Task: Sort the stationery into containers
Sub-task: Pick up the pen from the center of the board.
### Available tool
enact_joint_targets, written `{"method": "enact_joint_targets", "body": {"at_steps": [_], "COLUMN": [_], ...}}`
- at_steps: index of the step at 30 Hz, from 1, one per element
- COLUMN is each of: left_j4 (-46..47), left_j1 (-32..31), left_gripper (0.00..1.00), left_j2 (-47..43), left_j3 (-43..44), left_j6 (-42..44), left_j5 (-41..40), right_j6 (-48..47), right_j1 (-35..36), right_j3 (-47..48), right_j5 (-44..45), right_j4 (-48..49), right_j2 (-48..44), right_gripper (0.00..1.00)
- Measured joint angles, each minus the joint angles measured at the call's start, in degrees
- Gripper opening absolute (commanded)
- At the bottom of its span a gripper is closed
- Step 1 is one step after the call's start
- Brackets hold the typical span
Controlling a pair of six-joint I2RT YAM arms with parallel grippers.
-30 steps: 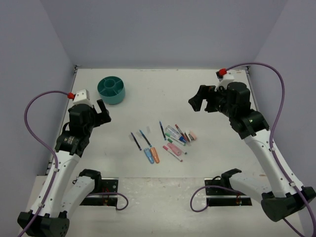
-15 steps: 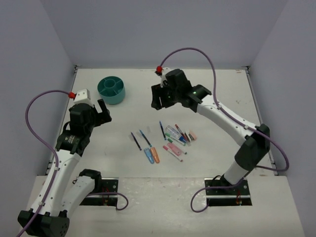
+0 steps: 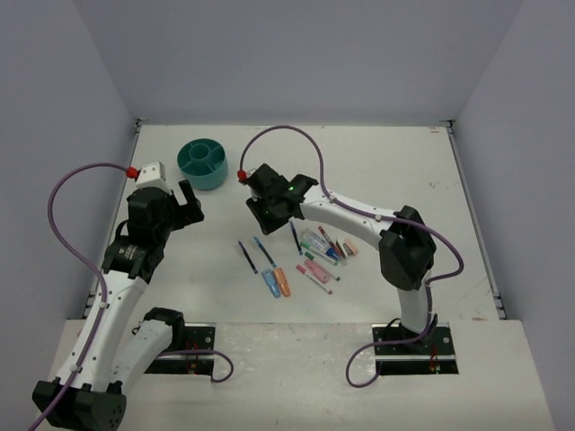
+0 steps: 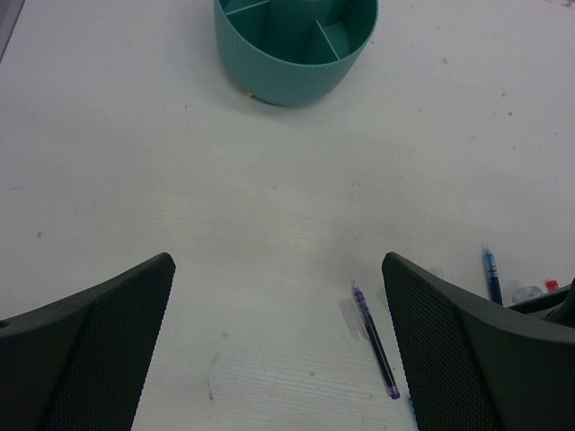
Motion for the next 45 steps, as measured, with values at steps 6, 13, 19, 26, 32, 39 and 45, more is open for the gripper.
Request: {"method": "enact_joint_targets", "body": {"at_steps": [6, 13, 19, 26, 32, 39, 45], "left_j4": [0.0, 0.0, 0.0, 0.0, 0.0, -0.05, -0.37], "left_j1": [0.0, 0.0, 0.0, 0.0, 0.0, 0.0, 0.0], "left_gripper": [1.0, 1.0, 1.0, 1.0, 1.0, 1.0, 1.0], "left_j2": [-0.01, -0.01, -0.01, -0.01, -0.05, -0.05, -0.05], "left_j3": [0.0, 0.0, 0.0, 0.0, 0.0, 0.0, 0.0], "left_j6": [0.01, 0.02, 0.0, 0.0, 0.01, -0.04, -1.2], "left_j5": [0.19, 0.39, 0.39, 0.39, 0.35, -0.49, -2.37], "right_j6": [0.95, 1.93, 2.33, 2.75, 3.33, 3.88, 4.34], "right_j1": [2.47, 3.08, 3.17, 3.49, 3.74, 3.9, 3.97], "right_j3": [0.21, 0.79, 1.63, 1.71, 1.75, 1.87, 1.87], "right_j5": [1.72, 3.0, 3.46, 3.45, 3.45, 4.65, 5.58], "right_j4": [-0.08, -0.54, -0.59, -0.69, -0.72, -0.84, -0.86], "right_j2": [4.78, 8.39, 9.95, 11.7, 12.32, 13.17, 13.17], "right_gripper": [0.28, 0.27, 0.27, 0.26, 0.25, 0.22, 0.13]}}
